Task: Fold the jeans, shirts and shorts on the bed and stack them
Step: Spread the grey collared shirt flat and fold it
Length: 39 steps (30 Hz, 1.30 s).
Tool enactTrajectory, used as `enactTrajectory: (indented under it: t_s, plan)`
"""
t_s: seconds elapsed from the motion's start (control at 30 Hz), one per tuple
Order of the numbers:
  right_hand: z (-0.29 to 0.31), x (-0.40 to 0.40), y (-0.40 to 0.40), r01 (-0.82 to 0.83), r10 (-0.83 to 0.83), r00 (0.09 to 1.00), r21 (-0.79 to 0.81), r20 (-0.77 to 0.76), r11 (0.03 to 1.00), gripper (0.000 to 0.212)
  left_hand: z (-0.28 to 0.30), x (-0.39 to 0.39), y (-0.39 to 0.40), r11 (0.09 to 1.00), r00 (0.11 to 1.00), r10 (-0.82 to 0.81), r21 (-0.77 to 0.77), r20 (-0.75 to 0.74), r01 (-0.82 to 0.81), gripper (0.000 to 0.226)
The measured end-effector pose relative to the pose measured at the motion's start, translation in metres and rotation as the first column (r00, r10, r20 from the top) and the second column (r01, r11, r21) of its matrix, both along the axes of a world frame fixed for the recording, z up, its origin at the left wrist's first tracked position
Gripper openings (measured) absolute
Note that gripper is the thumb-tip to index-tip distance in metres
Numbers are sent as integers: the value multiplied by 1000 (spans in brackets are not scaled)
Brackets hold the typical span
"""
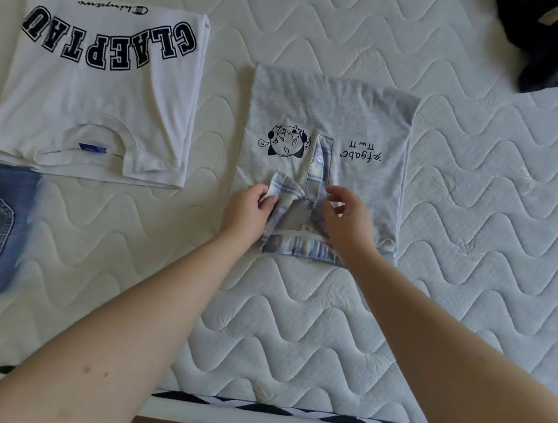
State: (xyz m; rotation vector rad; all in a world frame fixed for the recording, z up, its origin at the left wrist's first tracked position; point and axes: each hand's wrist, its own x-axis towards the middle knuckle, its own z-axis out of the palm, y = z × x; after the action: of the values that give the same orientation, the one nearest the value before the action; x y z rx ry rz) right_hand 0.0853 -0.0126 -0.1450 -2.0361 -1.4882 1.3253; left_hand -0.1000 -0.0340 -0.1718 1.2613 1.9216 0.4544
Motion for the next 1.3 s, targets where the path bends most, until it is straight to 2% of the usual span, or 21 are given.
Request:
enactTrajectory:
  t_s: [0.1, 0.17, 0.23, 0.33, 0.43, 0.53, 0.63, 0.8, 0.9, 1.0, 1.07, 1.13, 1.2, 1.3]
  plan:
    - [-9, 15, -5, -78, 81, 978, -24, 194, 997, 40, -2, 3, 9, 999, 999, -37, -23, -23, 36, 17]
    - [-12, 20, -8, -127, 145, 961, -88, 236, 988, 39, -1, 7, 12, 999, 999, -40, -8, -7, 40, 26]
    - [-16, 23, -8, -156, 173, 950, -86, 259, 984, 30, 0, 11, 13, 996, 997, -76, 38, -20, 77, 41]
    - [-18, 24, -4, -6, 11, 992, -38, 122, 999, 11, 2, 16, 11, 963, 967, -194, 153, -167, 220, 55]
    - [-20, 29, 3, 161, -158, 985, -36, 76, 986, 9, 7, 22, 11, 898, 899, -264, 251, -350, 362, 47]
    - [-23, 34, 9, 199, -196, 978, -35, 78, 979, 10, 8, 29, 14, 828, 859, -330, 317, -392, 463, 37]
    - [-28, 38, 11, 197, -194, 975, -23, 110, 980, 12, 6, 34, 19, 824, 826, -377, 255, -419, 506, 37]
    - [-35, 47, 10, 26, -35, 952, 34, 303, 999, 24, -5, 28, 28, 877, 806, -407, 63, -429, 477, 50]
    - [-34, 53, 5, -59, -18, 924, 189, 383, 980, 21, -3, 28, 24, 868, 779, -376, 105, -503, 486, 55]
    - [-28, 49, -6, -270, 128, 917, 352, 377, 896, 15, 2, 31, 16, 783, 710, -347, 228, -613, 579, 44]
    - [-26, 42, -16, -456, 273, 862, 418, 428, 786, 14, 3, 33, 10, 711, 643, -418, 209, -642, 672, 40]
    - [-29, 36, -24, -586, 369, 774, 362, 514, 725, 23, 2, 32, 5, 699, 597, -475, 135, -647, 702, 43]
    - [-33, 32, -27, -599, 380, 731, 266, 566, 755, 29, 0, 30, 1, 735, 591, -506, 44, -629, 676, 46]
    - [-37, 28, -22, -557, 352, 728, 207, 588, 805, 27, 0, 28, 3, 778, 610, -504, -16, -611, 628, 47]
